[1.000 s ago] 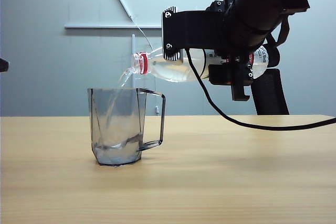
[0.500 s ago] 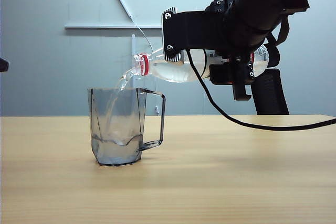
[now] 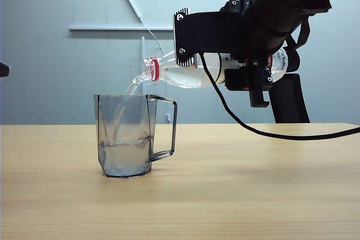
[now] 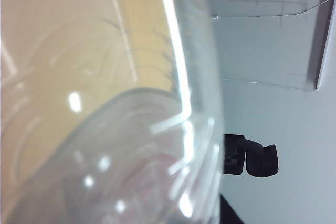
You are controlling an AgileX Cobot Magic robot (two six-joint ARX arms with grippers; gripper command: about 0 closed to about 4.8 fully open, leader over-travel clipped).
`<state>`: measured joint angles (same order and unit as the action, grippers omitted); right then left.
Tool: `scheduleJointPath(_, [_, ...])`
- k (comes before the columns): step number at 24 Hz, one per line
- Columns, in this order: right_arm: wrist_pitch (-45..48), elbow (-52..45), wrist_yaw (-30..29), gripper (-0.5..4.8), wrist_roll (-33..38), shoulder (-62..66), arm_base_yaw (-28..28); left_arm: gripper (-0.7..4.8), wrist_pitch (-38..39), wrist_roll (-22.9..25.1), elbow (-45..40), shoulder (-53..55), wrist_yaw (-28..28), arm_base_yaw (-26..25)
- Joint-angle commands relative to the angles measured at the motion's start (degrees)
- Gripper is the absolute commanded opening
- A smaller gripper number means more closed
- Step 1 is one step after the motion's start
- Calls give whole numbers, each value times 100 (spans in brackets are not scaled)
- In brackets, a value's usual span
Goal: Pick up the mineral water bottle on the table and pour water into the mug until it's half full.
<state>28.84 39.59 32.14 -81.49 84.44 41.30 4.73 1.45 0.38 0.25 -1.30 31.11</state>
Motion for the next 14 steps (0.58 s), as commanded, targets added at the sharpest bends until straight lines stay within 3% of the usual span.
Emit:
scheduleJointPath(1, [273,66,35,280,24,-52,9,-2,-55,-20,11,9,-2,0])
scheduleJointPath(8, [271,63,28,280,57,-52,9,-2,-55,-17,11,9,-2,0])
scheduleJointPath(14, [96,61,-76,280,901,-50,9,-2,-55,-17,11,9,-2,0])
